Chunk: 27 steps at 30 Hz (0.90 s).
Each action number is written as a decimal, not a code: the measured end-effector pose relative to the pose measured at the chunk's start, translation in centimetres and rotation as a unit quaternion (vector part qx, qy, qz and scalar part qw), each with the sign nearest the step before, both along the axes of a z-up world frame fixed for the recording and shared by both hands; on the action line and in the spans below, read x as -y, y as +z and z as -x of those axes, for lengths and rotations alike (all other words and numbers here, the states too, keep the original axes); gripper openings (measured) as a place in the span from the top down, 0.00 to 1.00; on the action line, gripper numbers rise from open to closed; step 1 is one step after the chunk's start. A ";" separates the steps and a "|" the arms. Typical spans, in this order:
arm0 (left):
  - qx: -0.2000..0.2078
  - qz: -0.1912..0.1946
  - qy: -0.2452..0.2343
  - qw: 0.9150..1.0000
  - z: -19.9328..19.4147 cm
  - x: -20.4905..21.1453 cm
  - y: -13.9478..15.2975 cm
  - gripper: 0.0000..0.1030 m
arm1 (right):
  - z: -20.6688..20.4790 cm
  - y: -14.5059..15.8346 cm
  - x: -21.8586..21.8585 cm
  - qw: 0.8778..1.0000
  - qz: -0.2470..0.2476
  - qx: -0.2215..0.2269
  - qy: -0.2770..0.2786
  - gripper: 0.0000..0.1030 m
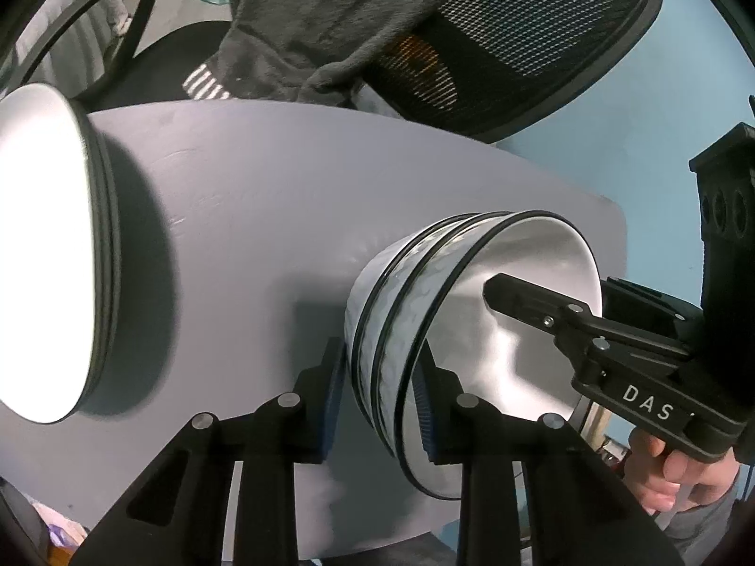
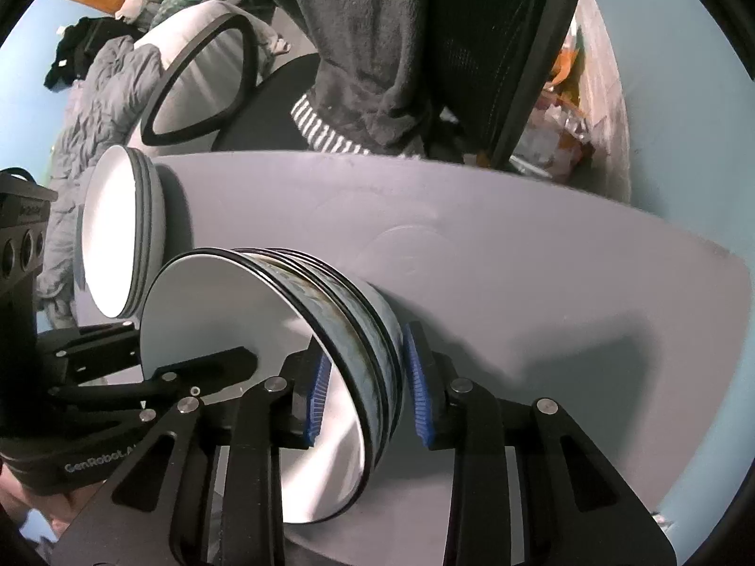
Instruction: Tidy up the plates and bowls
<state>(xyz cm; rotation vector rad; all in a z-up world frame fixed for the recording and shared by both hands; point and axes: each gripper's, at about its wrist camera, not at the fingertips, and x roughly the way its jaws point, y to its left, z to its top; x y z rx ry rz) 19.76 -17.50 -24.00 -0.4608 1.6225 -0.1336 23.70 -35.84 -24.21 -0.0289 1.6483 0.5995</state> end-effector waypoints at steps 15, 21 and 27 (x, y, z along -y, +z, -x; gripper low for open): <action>0.013 -0.044 -0.026 0.999 6.2 -4.6 0.8 0.73 | 5.8 0.0 -4.9 1.000 -0.007 -0.004 0.008 0.74; 0.010 -0.047 -0.026 0.998 8.8 -7.3 0.6 0.73 | 7.9 0.0 -7.6 1.000 -0.002 -0.001 0.013 0.74; 0.010 -0.045 -0.021 0.999 11.3 -10.4 0.4 0.73 | 9.9 0.1 -10.2 1.000 0.000 0.002 0.008 0.75</action>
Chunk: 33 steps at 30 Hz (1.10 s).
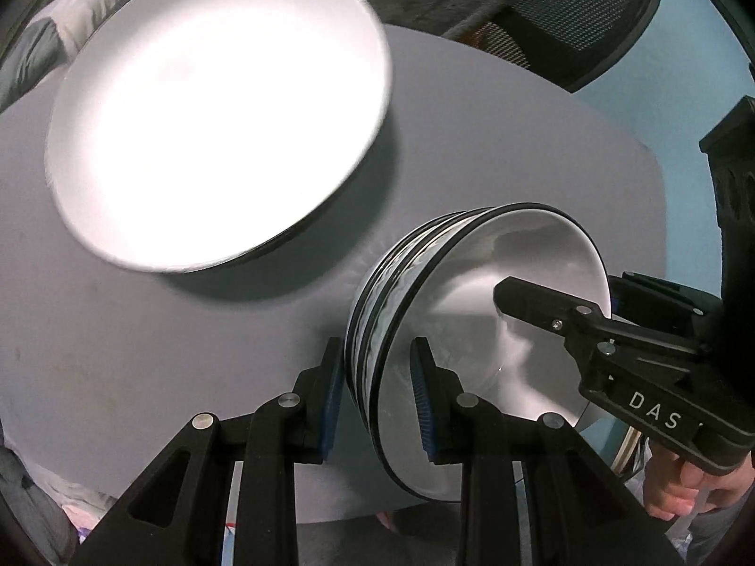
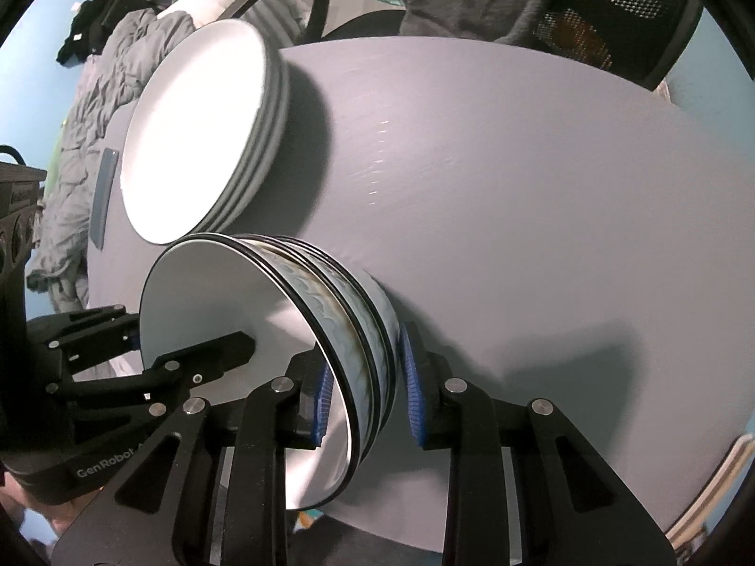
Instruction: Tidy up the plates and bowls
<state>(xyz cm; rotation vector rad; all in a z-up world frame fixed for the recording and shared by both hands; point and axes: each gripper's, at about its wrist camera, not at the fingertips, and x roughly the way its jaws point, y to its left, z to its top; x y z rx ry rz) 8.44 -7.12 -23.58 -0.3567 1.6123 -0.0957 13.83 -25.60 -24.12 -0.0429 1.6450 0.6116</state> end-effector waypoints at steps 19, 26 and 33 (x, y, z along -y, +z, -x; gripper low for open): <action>0.005 -0.018 -0.010 1.000 4.8 -6.9 -0.3 0.73 | 4.9 -0.2 -5.7 0.999 -0.007 -0.012 -0.039 0.76; 0.005 -0.024 -0.022 0.999 4.0 -6.8 -1.1 0.73 | 6.2 0.0 -7.1 0.998 -0.008 -0.013 -0.065 0.76; 0.018 -0.014 -0.045 0.999 3.7 -6.7 -1.4 0.74 | 7.3 0.1 -7.2 0.996 0.004 -0.015 -0.093 0.78</action>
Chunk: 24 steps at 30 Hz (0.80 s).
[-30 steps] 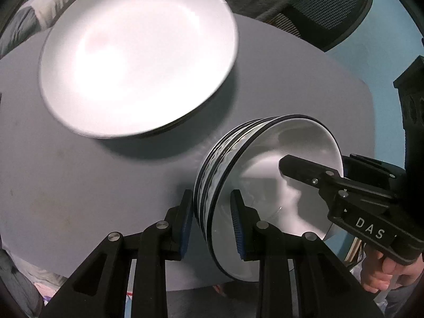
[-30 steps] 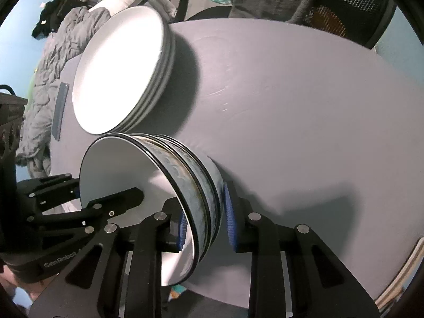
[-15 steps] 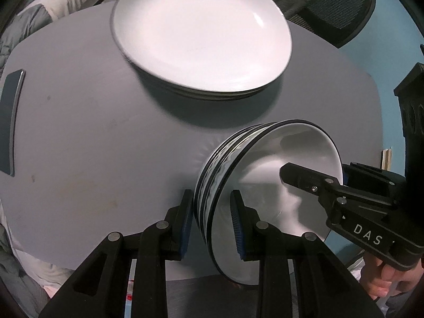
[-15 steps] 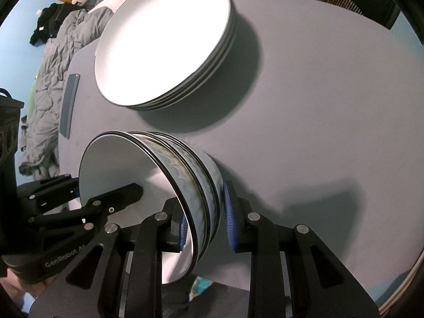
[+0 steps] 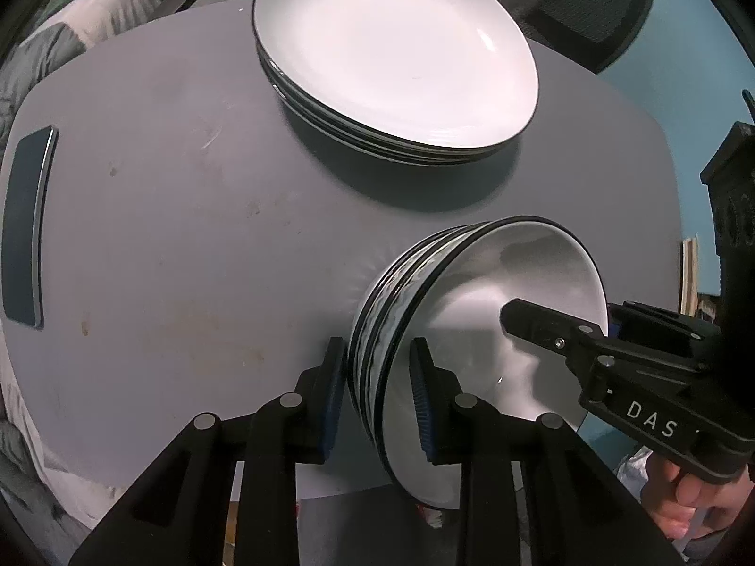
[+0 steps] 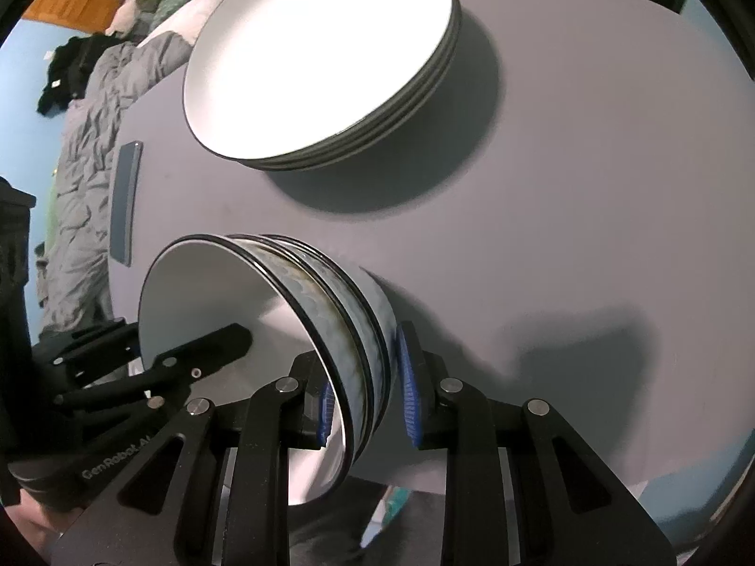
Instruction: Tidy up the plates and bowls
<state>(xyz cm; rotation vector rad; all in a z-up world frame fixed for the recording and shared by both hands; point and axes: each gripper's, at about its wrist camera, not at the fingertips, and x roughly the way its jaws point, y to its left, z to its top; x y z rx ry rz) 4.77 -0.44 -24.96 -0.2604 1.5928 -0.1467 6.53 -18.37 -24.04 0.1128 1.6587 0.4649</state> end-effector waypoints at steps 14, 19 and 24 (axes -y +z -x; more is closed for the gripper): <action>-0.001 0.026 -0.047 0.999 -0.2 -1.7 -0.3 0.71 | 1.2 0.3 1.4 0.999 -0.003 -0.008 -0.041 0.80; 0.012 0.024 -0.058 0.998 -0.5 -1.4 -0.2 0.79 | 1.7 0.6 1.3 0.999 0.007 0.005 -0.054 0.83; 0.015 0.025 -0.055 0.998 0.1 -1.3 -0.2 0.82 | 1.7 0.6 1.2 0.998 0.011 0.002 -0.063 0.83</action>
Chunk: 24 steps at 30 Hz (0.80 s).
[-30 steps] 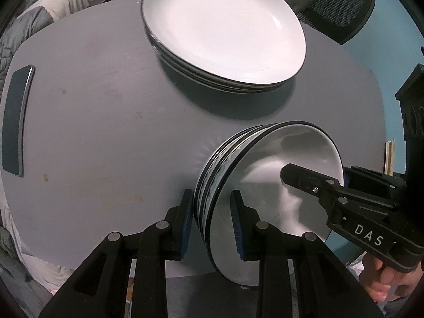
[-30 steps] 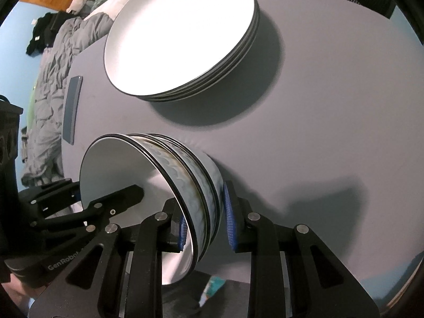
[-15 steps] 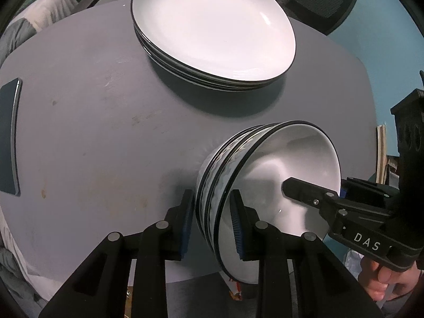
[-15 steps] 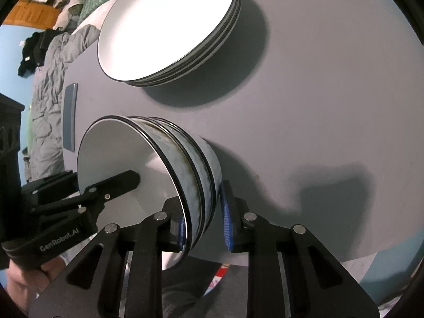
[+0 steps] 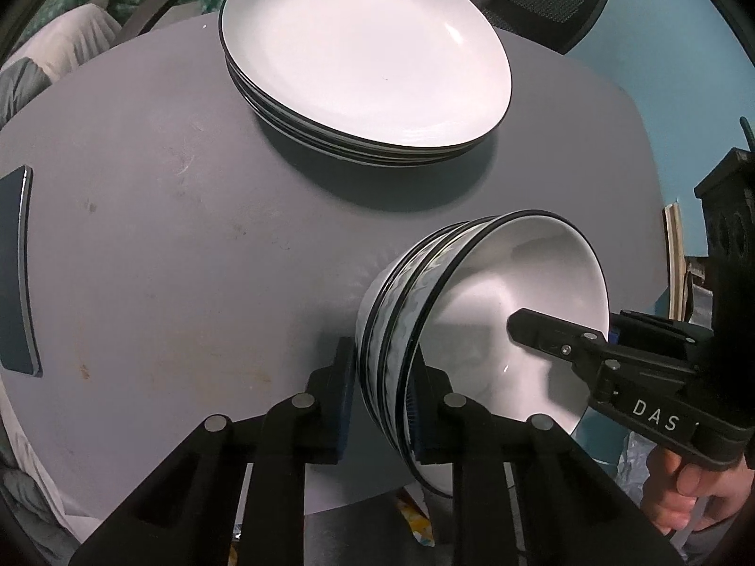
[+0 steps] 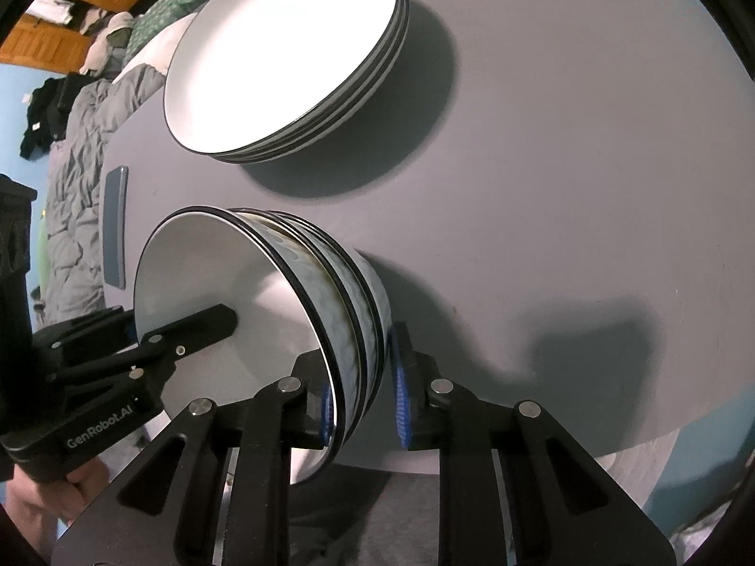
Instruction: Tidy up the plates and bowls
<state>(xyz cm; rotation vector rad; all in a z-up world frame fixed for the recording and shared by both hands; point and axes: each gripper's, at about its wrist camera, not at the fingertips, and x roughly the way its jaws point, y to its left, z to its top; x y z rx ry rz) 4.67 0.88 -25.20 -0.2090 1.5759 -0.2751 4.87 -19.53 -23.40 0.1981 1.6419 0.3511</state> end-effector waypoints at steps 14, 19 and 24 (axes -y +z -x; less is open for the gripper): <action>-0.016 0.026 0.006 1.000 -0.4 -1.1 -0.2 0.76 | -0.4 -0.4 -0.2 1.000 -0.012 -0.017 -0.007 0.80; -0.015 0.012 0.003 1.000 -0.3 -0.8 0.0 0.74 | -0.7 -0.5 -0.6 1.000 -0.009 -0.023 0.003 0.78; -0.021 0.007 0.007 1.000 -0.4 -0.5 0.0 0.72 | -0.7 -0.5 -1.1 1.000 -0.006 -0.024 0.008 0.77</action>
